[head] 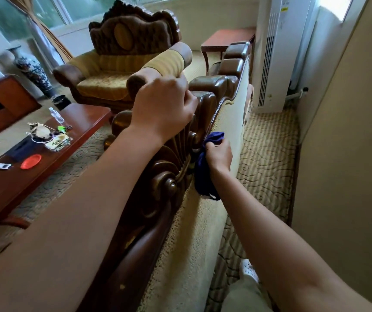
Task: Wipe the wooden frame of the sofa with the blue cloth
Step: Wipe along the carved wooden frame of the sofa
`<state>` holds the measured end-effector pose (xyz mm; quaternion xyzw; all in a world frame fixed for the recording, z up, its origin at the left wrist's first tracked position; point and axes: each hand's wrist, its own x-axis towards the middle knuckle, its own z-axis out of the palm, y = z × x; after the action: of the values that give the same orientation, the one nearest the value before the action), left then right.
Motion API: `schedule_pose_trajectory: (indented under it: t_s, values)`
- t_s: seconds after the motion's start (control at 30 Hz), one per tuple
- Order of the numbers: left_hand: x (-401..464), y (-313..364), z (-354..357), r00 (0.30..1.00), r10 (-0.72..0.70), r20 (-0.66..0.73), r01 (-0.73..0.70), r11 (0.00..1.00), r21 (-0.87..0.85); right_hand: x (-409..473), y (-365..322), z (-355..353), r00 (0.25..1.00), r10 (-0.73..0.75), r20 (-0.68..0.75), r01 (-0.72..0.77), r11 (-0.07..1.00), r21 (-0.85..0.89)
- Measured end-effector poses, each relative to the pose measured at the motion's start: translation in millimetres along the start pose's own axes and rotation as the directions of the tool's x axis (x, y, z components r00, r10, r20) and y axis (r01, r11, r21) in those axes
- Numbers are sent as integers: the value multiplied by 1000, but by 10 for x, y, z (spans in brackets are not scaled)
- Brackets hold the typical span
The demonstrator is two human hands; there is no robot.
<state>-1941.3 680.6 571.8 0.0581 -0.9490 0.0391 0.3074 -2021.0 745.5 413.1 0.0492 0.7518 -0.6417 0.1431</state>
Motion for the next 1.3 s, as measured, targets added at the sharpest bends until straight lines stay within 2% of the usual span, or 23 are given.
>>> schedule_pose_trajectory:
  t_s: [0.07, 0.17, 0.23, 0.33, 0.43, 0.53, 0.6, 0.7, 0.77, 0.8, 0.83, 0.9, 0.97, 1.03, 1.1, 1.13, 1.17, 1.3]
  values:
    - [-49, -4, -20, 999, -27, 18, 27, 1000, 6, -110, 65, 5, 999, -19, 32, 18, 1000, 13]
    - [-131, -10, -60, 985, -157, 74, 155, 987, 42, -401, 195, -43, 991, -63, 119, 56, 997, 60]
    - [-218, 16, -90, 951, -283, 122, 275, 959, 74, -628, 250, -86, 980, -106, 171, 90, 991, 100]
    - [-350, 45, -115, 901, -396, 178, 375, 916, 138, -1016, 335, -93, 959, -201, 200, 169, 972, 164]
    - [-473, 27, -163, 887, -424, 182, 406, 905, 130, -1328, 381, -58, 957, -258, 136, 222, 947, 230]
    - [-598, -30, -200, 855, -480, 199, 481, 876, 48, -1476, 273, -59, 943, -327, 62, 297, 911, 288]
    - [-633, -83, -272, 793, -559, 240, 584, 811, -40, -1580, 108, -91, 919, -395, 3, 372, 867, 331]
    - [-733, -330, -351, 678, -644, 354, 704, 708, -59, -1810, -257, -46, 810, -585, -38, 548, 731, 407]
    - [-850, -444, -440, 582, -610, 537, 769, 628, -120, -1905, -457, 77, 696, -713, -83, 693, 638, 334]
    - [-909, -462, -474, 535, -581, 614, 818, 539, -203, -1921, -513, 127, 656, -747, -108, 742, 613, 270]
    - [-957, -468, -505, 518, -562, 645, 839, 483, -253, -1920, -539, 160, 625, -769, -136, 776, 593, 214]
    - [-1017, -420, -560, 534, -550, 642, 832, 479, -280, -1878, -512, 171, 570, -799, -192, 821, 549, 155]
    - [-1005, -396, -538, 544, -588, 599, 826, 499, -261, -1772, -471, 138, 590, -765, -257, 807, 563, 175]
    - [-984, -379, -510, 551, -617, 562, 820, 527, -225, -1599, -446, 83, 700, -645, -305, 713, 659, 240]
    - [-964, -402, -480, 557, -622, 551, 815, 538, -216, -1438, -342, 19, 841, -454, -295, 534, 784, 316]
    - [-959, -409, -465, 558, -628, 542, 813, 543, -208, -1416, -269, -1, 884, -388, -261, 462, 812, 356]
    - [-958, -400, -451, 559, -639, 528, 812, 549, -196, -1449, -200, 2, 896, -383, -226, 442, 818, 368]
    - [-1032, -282, -373, 632, -676, 378, 761, 634, -137, -1749, -54, 87, 760, -631, -159, 650, 722, 237]
